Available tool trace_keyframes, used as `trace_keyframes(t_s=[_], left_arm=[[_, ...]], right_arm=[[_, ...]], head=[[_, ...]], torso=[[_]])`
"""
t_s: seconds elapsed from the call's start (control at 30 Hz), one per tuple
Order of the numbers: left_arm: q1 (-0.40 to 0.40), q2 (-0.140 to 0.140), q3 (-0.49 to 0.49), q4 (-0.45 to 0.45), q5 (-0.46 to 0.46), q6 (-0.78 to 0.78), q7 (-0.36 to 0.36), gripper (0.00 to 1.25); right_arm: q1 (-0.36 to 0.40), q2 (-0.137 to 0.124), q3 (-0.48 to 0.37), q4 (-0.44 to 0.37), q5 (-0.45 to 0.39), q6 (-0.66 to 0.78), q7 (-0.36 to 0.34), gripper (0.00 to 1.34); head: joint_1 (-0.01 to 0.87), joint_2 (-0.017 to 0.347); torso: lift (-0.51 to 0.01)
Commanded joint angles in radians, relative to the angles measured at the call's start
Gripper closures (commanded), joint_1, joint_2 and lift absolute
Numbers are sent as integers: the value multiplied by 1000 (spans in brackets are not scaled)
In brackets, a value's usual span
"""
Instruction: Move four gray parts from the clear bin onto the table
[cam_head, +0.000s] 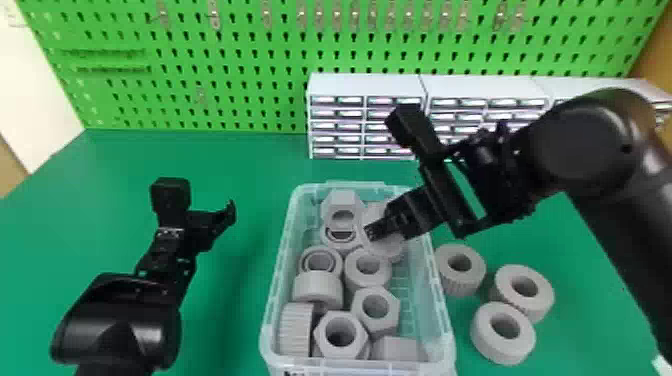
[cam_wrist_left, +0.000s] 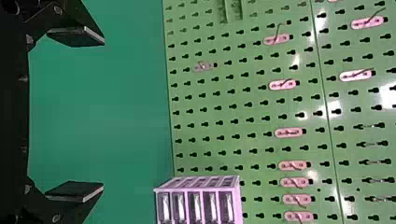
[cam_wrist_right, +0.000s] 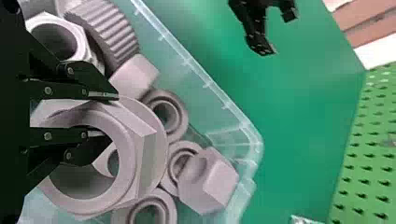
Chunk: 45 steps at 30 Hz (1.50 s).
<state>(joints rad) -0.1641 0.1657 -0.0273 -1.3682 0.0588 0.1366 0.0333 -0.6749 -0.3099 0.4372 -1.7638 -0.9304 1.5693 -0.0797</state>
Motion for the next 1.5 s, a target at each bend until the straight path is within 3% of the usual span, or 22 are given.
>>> trace_keyframes(t_s=[0.0,0.67,1.47], left_arm=[[0,0,-3,0,1,0,0,180],[0,2,-5,0,4,0,0,180],[9,0,4,1,21,0,7,180]], right_arm=[[2,0,-46,-17,35,3,0,1042],[34,-6,-198,-36,139,3,-2,1042],[140,-48,-351,-71,188,3,-3,1042]], head=[[693,72],[693,72],[693,72]], torso=[[-52],[-52],[-52]])
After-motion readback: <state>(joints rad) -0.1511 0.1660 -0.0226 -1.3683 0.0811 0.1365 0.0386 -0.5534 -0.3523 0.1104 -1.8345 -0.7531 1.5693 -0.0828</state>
